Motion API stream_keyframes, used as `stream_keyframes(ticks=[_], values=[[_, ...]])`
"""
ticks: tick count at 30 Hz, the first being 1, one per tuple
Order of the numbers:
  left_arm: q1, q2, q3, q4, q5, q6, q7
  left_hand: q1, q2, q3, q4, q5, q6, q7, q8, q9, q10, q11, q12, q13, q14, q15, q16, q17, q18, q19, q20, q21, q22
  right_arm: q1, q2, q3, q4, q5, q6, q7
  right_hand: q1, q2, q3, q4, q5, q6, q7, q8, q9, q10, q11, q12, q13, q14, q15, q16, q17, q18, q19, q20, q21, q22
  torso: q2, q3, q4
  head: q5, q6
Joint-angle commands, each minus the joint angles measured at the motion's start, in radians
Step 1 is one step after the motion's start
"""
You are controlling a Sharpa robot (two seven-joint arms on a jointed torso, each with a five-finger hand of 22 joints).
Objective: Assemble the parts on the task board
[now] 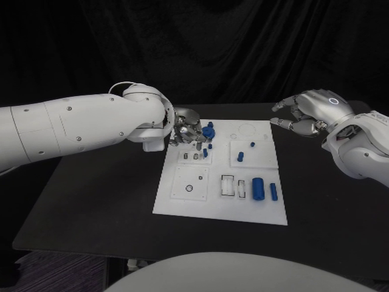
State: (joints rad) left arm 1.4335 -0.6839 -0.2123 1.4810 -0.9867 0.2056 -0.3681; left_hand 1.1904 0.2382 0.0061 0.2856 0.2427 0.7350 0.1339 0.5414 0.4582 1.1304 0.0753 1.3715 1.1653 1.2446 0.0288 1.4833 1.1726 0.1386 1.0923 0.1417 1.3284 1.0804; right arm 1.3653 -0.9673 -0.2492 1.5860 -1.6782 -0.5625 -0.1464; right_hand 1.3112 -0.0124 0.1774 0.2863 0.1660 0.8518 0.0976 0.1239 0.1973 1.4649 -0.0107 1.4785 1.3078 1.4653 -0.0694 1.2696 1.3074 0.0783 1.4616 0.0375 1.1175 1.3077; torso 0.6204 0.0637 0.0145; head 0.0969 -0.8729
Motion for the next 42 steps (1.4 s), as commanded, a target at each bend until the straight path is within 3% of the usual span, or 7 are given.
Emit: stream_keyframes(ticks=[1, 11, 18, 22, 25, 34, 42], values=[[0.005, 0.006, 0.001, 0.005, -0.051, 0.076, -0.099, -0.014, 0.003, 0.008, 0.001, 0.0, -0.018, 0.0, 0.021, 0.037, 0.01, -0.001, 0.004, 0.012, 0.011, 0.0, 0.004, 0.011, -0.018, 0.008, -0.001, 0.004, 0.01, -0.003, 0.008, 0.001, 0.001, 0.002, -0.015, -0.016, 0.018, 0.003, 0.01, -0.002, 0.025, 0.001, -0.001, -0.01, -0.005, 0.007, 0.007, -0.01, 0.13, 0.057, 0.001, -0.007, 0.064, 0.007, -0.005, 0.003, -0.013, 0.143, 0.01, 0.0096, -0.0084, 0.002, 0.0], [0.007, 0.041, 0.001, -0.012, -0.056, 0.129, -0.153, -0.086, 0.0, 0.009, 0.001, -0.016, -0.051, -0.002, 0.062, 0.15, 0.103, -0.009, 0.037, 0.097, 0.109, -0.007, 0.028, 0.124, -0.031, 0.079, -0.007, 0.033, 0.08, -0.01, 0.03, 0.0, -0.007, -0.038, -0.017, -0.008, 0.023, 0.002, 0.013, -0.002, 0.037, 0.003, -0.003, -0.011, -0.007, 0.007, 0.007, -0.011, 0.129, 0.057, 0.001, -0.006, 0.064, 0.007, -0.005, 0.003, -0.016, 0.143, 0.021, 0.0286, -0.0217, 0.019, 0.0], [0.005, 0.079, 0.001, -0.055, -0.056, 0.127, -0.191, -0.121, -0.021, 0.005, -0.002, -0.015, -0.049, -0.012, 0.054, 0.194, 0.194, -0.019, 0.071, 0.166, 0.179, -0.021, 0.042, 0.195, -0.045, 0.153, -0.02, 0.066, 0.14, -0.014, 0.034, 0.0, -0.011, -0.068, -0.026, 0.003, 0.029, 0.0, 0.017, -0.002, 0.051, 0.009, -0.002, -0.012, -0.008, 0.006, 0.006, -0.012, 0.128, 0.058, 0.0, -0.007, 0.063, 0.007, -0.005, 0.002, -0.018, 0.143, 0.025, 0.043, -0.0428, 0.053, 0.0], [0.004, 0.097, 0.001, -0.077, -0.056, 0.116, -0.181, -0.129, -0.016, 0.016, -0.006, -0.031, -0.057, -0.009, 0.023, 0.2, 0.162, -0.018, 0.047, 0.138, 0.152, -0.021, 0.027, 0.157, -0.039, 0.133, -0.021, 0.047, 0.117, -0.017, 0.035, 0.0, -0.011, -0.075, -0.027, 0.005, 0.033, -0.001, 0.019, -0.003, 0.058, 0.011, -0.003, -0.012, -0.009, 0.005, 0.006, -0.013, 0.126, 0.058, 0.0, -0.007, 0.063, 0.007, -0.005, 0.002, -0.019, 0.143, 0.025, 0.0444, -0.0437, 0.053, 0.0], [0.003, 0.109, 0.001, -0.089, -0.056, 0.107, -0.172, -0.126, -0.016, 0.025, -0.013, -0.039, -0.055, -0.009, 0.014, 0.203, 0.161, -0.017, 0.045, 0.138, 0.152, -0.02, 0.025, 0.157, -0.039, 0.133, -0.021, 0.044, 0.116, -0.018, 0.037, 0.0, -0.012, -0.077, -0.027, 0.006, 0.033, -0.001, 0.019, -0.003, 0.058, 0.011, -0.003, -0.012, -0.009, 0.005, 0.006, -0.013, 0.126, 0.058, 0.0, -0.007, 0.063, 0.007, -0.005, 0.002, -0.019, 0.143, 0.023, 0.0407, -0.0367, 0.044, 0.0], [-0.001, 0.122, 0.001, -0.104, -0.057, 0.097, -0.179, -0.122, -0.019, 0.037, -0.023, -0.035, -0.047, -0.01, 0.006, 0.209, 0.163, -0.018, 0.043, 0.141, 0.154, -0.021, 0.023, 0.158, -0.04, 0.137, -0.022, 0.044, 0.12, -0.019, 0.036, 0.0, -0.012, -0.079, -0.018, 0.001, 0.036, -0.001, 0.021, -0.003, 0.063, 0.012, -0.002, -0.013, -0.01, 0.005, 0.006, -0.013, 0.126, 0.058, 0.0, -0.007, 0.063, 0.008, -0.005, 0.002, -0.019, 0.143, 0.023, 0.0339, -0.0348, 0.042, 0.0], [-0.003, 0.116, 0.0, -0.107, -0.057, 0.091, -0.206, -0.119, -0.031, 0.061, -0.045, -0.023, -0.021, -0.018, 0.002, 0.233, 0.186, -0.026, 0.051, 0.159, 0.174, -0.028, 0.027, 0.18, -0.044, 0.161, -0.027, 0.051, 0.14, -0.02, 0.031, 0.0, -0.01, -0.08, -0.004, -0.006, 0.038, 0.001, 0.024, -0.003, 0.067, 0.013, -0.001, -0.013, -0.01, 0.005, 0.006, -0.014, 0.126, 0.058, 0.0, -0.008, 0.063, 0.008, -0.005, 0.002, -0.021, 0.143, 0.024, 0.035, -0.0383, 0.041, 0.0]])
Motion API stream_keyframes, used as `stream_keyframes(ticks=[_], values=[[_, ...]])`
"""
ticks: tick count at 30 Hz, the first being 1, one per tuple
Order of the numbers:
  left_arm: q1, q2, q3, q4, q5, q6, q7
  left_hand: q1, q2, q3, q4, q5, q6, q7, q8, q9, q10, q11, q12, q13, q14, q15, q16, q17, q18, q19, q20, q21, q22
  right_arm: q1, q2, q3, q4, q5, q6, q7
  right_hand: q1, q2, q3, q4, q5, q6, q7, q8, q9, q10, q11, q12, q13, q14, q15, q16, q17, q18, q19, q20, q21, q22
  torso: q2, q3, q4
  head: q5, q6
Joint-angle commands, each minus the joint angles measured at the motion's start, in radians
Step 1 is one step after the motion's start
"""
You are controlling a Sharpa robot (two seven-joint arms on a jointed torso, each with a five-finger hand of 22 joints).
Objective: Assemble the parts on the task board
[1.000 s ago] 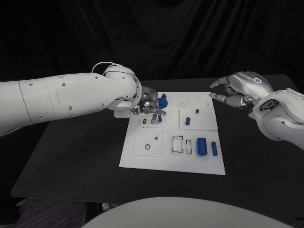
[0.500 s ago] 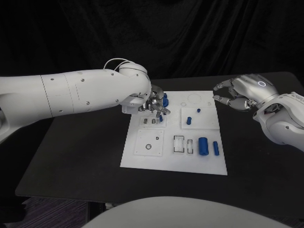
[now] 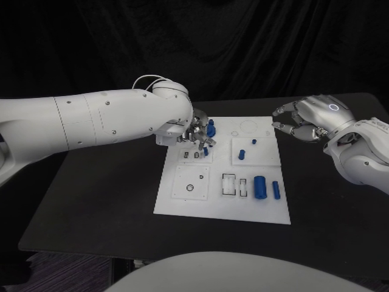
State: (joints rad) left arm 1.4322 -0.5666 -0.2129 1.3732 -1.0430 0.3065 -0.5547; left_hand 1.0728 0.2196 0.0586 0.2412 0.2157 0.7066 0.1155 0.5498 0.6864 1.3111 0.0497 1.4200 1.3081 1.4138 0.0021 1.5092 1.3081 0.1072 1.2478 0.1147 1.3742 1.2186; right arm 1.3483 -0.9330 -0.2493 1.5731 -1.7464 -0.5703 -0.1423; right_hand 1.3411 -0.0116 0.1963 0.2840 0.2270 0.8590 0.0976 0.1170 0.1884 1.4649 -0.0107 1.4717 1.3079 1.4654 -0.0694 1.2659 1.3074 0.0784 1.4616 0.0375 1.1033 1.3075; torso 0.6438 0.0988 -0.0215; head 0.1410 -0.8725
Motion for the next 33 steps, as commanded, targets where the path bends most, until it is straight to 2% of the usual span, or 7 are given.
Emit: stream_keyframes(ticks=[1, 4, 12, 17, 21, 26, 33], values=[[-0.002, -0.002, 0.001, 0.001, 0.0, -0.009, -0.022, -0.001, -0.014, 0.011, -0.003, 0.004, 0.008, -0.001, -0.006, 0.008, 0.007, -0.001, 0.002, 0.017, 0.005, -0.002, 0.0, 0.045, -0.014, 0.008, -0.001, 0.007, 0.005, -0.003, -0.004, 0.001, 0.003, -0.012, 0.005, -0.011, 0.008, 0.0, 0.005, -0.001, 0.006, 0.006, -0.001, -0.007, -0.002, 0.005, 0.006, -0.007, 0.125, 0.058, 0.0, -0.004, 0.063, 0.008, -0.005, 0.002, -0.007, 0.143, 0.001, 0.0007, -0.003, -0.002, 0.0], [-0.002, -0.005, 0.001, 0.002, 0.0, 0.0, -0.03, 0.002, -0.019, 0.025, -0.017, 0.006, 0.01, -0.004, -0.011, 0.02, 0.014, -0.004, 0.004, 0.022, 0.008, -0.005, -0.001, 0.046, -0.016, 0.021, -0.004, 0.011, 0.015, -0.004, -0.009, 0.001, 0.008, -0.012, 0.01, -0.015, 0.01, 0.001, 0.007, -0.001, 0.007, 0.007, -0.001, -0.007, -0.002, 0.005, 0.007, -0.007, 0.125, 0.058, 0.0, -0.006, 0.062, 0.008, -0.005, 0.002, -0.009, 0.143, 0.002, 0.0024, -0.0019, -0.001, 0.0], [-0.01, -0.014, 0.001, -0.006, 0.0, -0.022, -0.02, 0.001, -0.022, 0.037, -0.024, 0.009, 0.01, -0.005, -0.019, 0.027, 0.024, -0.006, 0.007, 0.031, 0.011, -0.008, -0.002, 0.047, -0.017, 0.026, -0.007, 0.012, 0.018, -0.006, -0.015, 0.001, 0.015, -0.012, 0.015, -0.017, 0.012, 0.001, 0.009, -0.002, 0.009, 0.007, 0.0, -0.007, -0.002, 0.005, 0.007, -0.007, 0.125, 0.058, 0.0, -0.006, 0.061, 0.008, -0.005, 0.002, -0.01, 0.143, 0.001, 0.0012, -0.0015, -0.002, 0.0], [-0.016, -0.02, 0.001, -0.01, 0.0, -0.042, -0.003, -0.006, -0.03, 0.048, -0.029, 0.011, 0.013, -0.006, -0.028, 0.038, 0.062, -0.008, 0.03, 0.067, 0.015, -0.011, -0.003, 0.047, -0.017, 0.029, -0.01, 0.01, 0.019, -0.006, -0.018, 0.001, 0.024, -0.012, 0.018, -0.019, 0.014, 0.002, 0.01, -0.002, 0.01, 0.007, 0.001, -0.008, -0.003, 0.005, 0.007, -0.007, 0.126, 0.058, 0.0, -0.006, 0.061, 0.008, -0.005, 0.002, -0.01, 0.143, 0.0, 0.0014, -0.0016, 0.002, 0.0], [-0.024, -0.02, 0.001, -0.017, 0.0, -0.063, 0.008, -0.008, -0.032, 0.054, -0.031, 0.011, 0.015, -0.006, -0.032, 0.042, 0.071, -0.009, 0.035, 0.075, 0.001, -0.012, -0.011, 0.02, -0.016, 0.028, -0.011, 0.008, 0.018, -0.007, -0.018, 0.001, 0.025, -0.012, 0.019, -0.02, 0.015, 0.002, 0.011, -0.003, 0.012, 0.007, 0.001, -0.008, -0.003, 0.005, 0.008, -0.007, 0.125, 0.058, 0.0, -0.006, 0.061, 0.008, -0.005, 0.002, -0.01, 0.143, 0.002, 0.0017, 0.0031, 0.0, 0.0], [-0.041, -0.018, 0.001, -0.026, 0.0, -0.084, 0.02, -0.015, -0.044, 0.073, -0.043, 0.017, 0.021, -0.009, -0.045, 0.059, 0.115, -0.013, 0.062, 0.119, 0.014, -0.017, -0.011, 0.023, -0.014, 0.025, -0.016, -0.004, 0.01, -0.007, -0.018, 0.001, 0.025, -0.012, 0.017, -0.02, 0.015, 0.002, 0.011, -0.003, 0.012, 0.007, 0.001, -0.008, -0.003, 0.005, 0.008, -0.007, 0.125, 0.058, 0.0, -0.006, 0.061, 0.008, -0.005, 0.002, -0.01, 0.143, 0.002, 0.0023, -0.0007, 0.001, 0.0], [-0.055, -0.016, 0.001, -0.034, 0.0, -0.101, 0.04, -0.031, -0.049, 0.078, -0.036, 0.01, 0.025, -0.009, -0.054, 0.068, 0.125, -0.014, 0.069, 0.13, 0.024, -0.019, -0.008, 0.032, -0.015, 0.031, -0.018, -0.005, 0.012, -0.007, -0.02, 0.001, 0.027, -0.012, 0.016, -0.022, 0.016, 0.001, 0.012, -0.003, 0.014, 0.008, 0.001, -0.008, -0.003, 0.005, 0.008, -0.007, 0.125, 0.058, 0.001, -0.007, 0.06, 0.008, -0.005, 0.002, -0.01, 0.143, 0.002, 0.0032, -0.0028, -0.003, 0.0]])
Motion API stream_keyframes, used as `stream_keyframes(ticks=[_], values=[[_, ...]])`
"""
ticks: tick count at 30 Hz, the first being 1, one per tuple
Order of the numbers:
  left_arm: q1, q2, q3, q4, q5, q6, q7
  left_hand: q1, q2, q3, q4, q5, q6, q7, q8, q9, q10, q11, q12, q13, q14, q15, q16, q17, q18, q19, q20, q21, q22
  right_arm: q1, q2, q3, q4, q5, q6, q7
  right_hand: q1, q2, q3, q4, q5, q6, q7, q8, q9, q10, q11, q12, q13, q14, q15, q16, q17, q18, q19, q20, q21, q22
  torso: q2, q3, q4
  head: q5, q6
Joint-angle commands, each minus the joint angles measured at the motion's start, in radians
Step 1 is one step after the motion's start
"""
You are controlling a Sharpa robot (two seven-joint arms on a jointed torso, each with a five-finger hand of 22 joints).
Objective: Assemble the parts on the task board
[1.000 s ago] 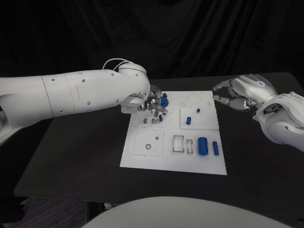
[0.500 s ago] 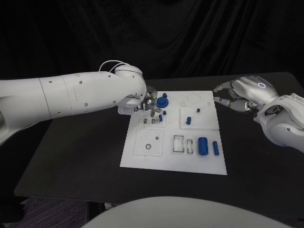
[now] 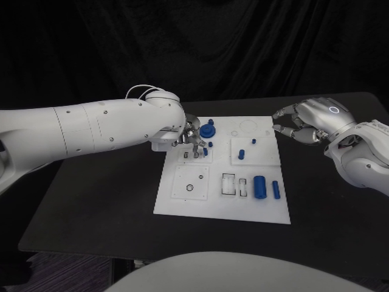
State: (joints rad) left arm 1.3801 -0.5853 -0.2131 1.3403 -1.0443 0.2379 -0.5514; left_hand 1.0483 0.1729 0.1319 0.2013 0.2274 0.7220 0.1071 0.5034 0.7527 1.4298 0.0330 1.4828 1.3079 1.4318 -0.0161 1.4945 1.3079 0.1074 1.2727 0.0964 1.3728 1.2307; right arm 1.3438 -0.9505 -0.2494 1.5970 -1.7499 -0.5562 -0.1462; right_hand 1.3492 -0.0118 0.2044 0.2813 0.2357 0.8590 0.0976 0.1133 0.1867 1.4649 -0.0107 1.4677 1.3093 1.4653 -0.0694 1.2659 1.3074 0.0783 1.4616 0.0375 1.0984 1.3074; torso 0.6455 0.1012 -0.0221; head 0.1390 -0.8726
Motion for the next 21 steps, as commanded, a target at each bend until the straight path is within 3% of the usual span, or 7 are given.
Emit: stream_keyframes(ticks=[1, 4, 9, 21], values=[[-0.005, 0.003, 0.001, -0.002, 0.001, -0.034, 0.039, -0.007, -0.002, 0.005, 0.004, -0.002, 0.01, -0.001, -0.007, 0.002, 0.007, 0.003, 0.006, 0.13, 0.006, 0.0, 0.006, 0.032, -0.015, 0.006, 0.0, -0.004, 0.0, -0.003, -0.002, 0.001, 0.002, -0.008, 0.003, -0.019, 0.008, 0.002, 0.004, 0.0, 0.005, 0.008, 0.001, -0.005, -0.002, 0.005, 0.008, -0.003, 0.123, 0.058, 0.001, -0.007, 0.06, 0.008, -0.005, 0.002, -0.005, 0.143, 0.0, 0.0008, -0.0023, -0.003, 0.0], [-0.009, 0.004, 0.001, -0.005, 0.001, -0.035, 0.043, -0.01, -0.001, 0.006, 0.006, -0.004, 0.011, -0.001, -0.009, 0.004, 0.006, 0.003, 0.006, 0.129, 0.005, -0.001, 0.006, 0.03, -0.015, 0.006, 0.0, -0.004, 0.0, -0.003, -0.002, 0.001, 0.0, -0.008, 0.003, -0.02, 0.009, 0.001, 0.004, 0.0, 0.005, 0.008, 0.001, -0.005, -0.002, 0.005, 0.008, -0.003, 0.123, 0.057, 0.001, -0.009, 0.059, 0.008, -0.005, 0.002, -0.006, 0.143, 0.0, 0.0011, -0.0022, -0.008, 0.0], [-0.015, 0.01, 0.001, -0.01, 0.001, -0.039, 0.052, -0.011, 0.0, 0.007, 0.007, -0.004, 0.012, -0.001, -0.009, 0.005, 0.004, 0.002, 0.005, 0.128, 0.004, -0.001, 0.005, 0.028, -0.015, 0.005, 0.0, -0.005, -0.001, -0.003, 0.0, 0.001, -0.005, -0.008, 0.003, -0.02, 0.01, 0.0, 0.005, -0.001, 0.007, 0.009, 0.001, -0.005, -0.002, 0.003, 0.008, -0.005, 0.122, 0.057, 0.001, -0.01, 0.058, 0.008, -0.005, 0.002, -0.006, 0.143, 0.002, 0.0012, -0.0051, -0.005, 0.0], [-0.024, 0.02, 0.001, -0.019, 0.001, -0.039, 0.059, -0.015, 0.0, 0.008, 0.01, -0.006, 0.013, -0.001, -0.011, 0.006, 0.003, 0.003, 0.004, 0.126, 0.004, -0.001, 0.004, 0.026, -0.015, 0.005, 0.0, -0.007, -0.002, -0.004, 0.004, 0.001, -0.008, -0.008, 0.015, -0.024, 0.015, -0.001, 0.007, -0.003, 0.01, 0.01, 0.001, -0.005, -0.003, 0.003, 0.008, -0.005, 0.121, 0.057, 0.001, -0.013, 0.056, 0.008, -0.005, 0.002, -0.008, 0.143, 0.0, 0.0007, -0.0029, -0.006, 0.0]])
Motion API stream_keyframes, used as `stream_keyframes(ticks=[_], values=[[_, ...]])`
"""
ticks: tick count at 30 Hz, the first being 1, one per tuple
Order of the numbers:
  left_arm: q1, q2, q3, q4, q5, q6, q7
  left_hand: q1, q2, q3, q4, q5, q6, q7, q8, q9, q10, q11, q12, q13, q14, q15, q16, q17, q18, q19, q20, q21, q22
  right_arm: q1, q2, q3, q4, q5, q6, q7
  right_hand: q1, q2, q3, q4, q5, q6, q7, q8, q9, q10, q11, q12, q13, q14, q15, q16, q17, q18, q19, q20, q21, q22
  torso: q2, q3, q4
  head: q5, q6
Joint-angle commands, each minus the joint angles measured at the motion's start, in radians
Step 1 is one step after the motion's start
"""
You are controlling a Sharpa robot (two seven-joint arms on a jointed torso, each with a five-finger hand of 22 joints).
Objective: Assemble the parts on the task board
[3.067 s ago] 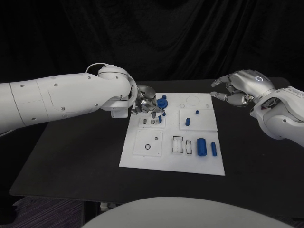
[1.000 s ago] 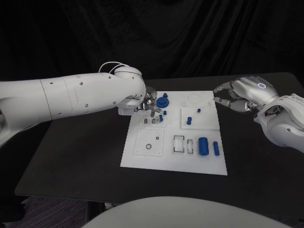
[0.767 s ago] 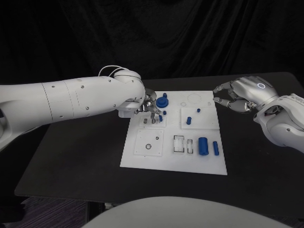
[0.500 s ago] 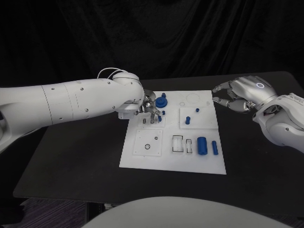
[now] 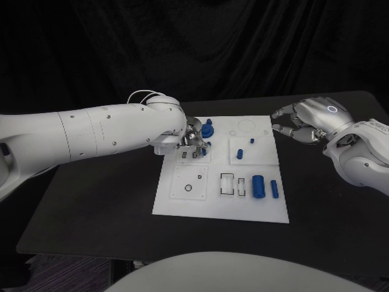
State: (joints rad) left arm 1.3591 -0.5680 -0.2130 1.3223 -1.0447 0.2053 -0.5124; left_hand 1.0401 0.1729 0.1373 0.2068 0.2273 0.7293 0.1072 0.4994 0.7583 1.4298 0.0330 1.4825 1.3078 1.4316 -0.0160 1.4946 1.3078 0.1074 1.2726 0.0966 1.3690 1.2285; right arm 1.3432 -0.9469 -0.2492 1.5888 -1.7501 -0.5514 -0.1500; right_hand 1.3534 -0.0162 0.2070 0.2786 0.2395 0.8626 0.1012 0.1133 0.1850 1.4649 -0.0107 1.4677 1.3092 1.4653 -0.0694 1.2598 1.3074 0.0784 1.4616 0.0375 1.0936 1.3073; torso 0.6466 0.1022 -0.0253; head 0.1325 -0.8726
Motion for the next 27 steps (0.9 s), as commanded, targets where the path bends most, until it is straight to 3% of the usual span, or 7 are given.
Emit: stream_keyframes(ticks=[1, 27], values=[[-0.003, 0.003, 0.001, -0.001, 0.001, -0.006, 0.019, -0.008, 0.0, 0.003, 0.005, -0.006, 0.006, -0.001, -0.007, 0.001, 0.003, 0.002, 0.004, 0.126, 0.004, -0.001, 0.004, 0.026, -0.015, 0.005, -0.001, -0.003, 0.0, -0.003, 0.0, 0.001, 0.0, -0.008, 0.011, -0.021, 0.012, 0.003, 0.005, -0.001, 0.007, 0.007, -0.002, -0.006, -0.001, 0.004, 0.008, -0.005, 0.122, 0.057, 0.001, -0.007, 0.056, 0.009, -0.005, 0.002, -0.004, 0.142, -0.001, -0.0001, 0.0011, -0.001, 0.0], [-0.014, 0.018, 0.001, -0.022, 0.001, 0.003, 0.012, -0.002, -0.002, 0.018, -0.006, 0.002, 0.013, -0.005, -0.011, 0.012, 0.007, -0.001, 0.006, 0.131, 0.008, -0.003, 0.004, 0.029, -0.015, 0.009, -0.002, -0.005, 0.002, -0.003, 0.0, 0.001, 0.001, -0.008, 0.027, -0.03, 0.03, -0.002, 0.02, -0.006, 0.034, 0.011, -0.002, -0.009, -0.005, 0.0, 0.008, -0.009, 0.116, 0.056, 0.001, -0.014, 0.05, 0.009, -0.005, 0.002, -0.011, 0.142, -0.001, 0.0012, -0.0004, -0.004, 0.0]])
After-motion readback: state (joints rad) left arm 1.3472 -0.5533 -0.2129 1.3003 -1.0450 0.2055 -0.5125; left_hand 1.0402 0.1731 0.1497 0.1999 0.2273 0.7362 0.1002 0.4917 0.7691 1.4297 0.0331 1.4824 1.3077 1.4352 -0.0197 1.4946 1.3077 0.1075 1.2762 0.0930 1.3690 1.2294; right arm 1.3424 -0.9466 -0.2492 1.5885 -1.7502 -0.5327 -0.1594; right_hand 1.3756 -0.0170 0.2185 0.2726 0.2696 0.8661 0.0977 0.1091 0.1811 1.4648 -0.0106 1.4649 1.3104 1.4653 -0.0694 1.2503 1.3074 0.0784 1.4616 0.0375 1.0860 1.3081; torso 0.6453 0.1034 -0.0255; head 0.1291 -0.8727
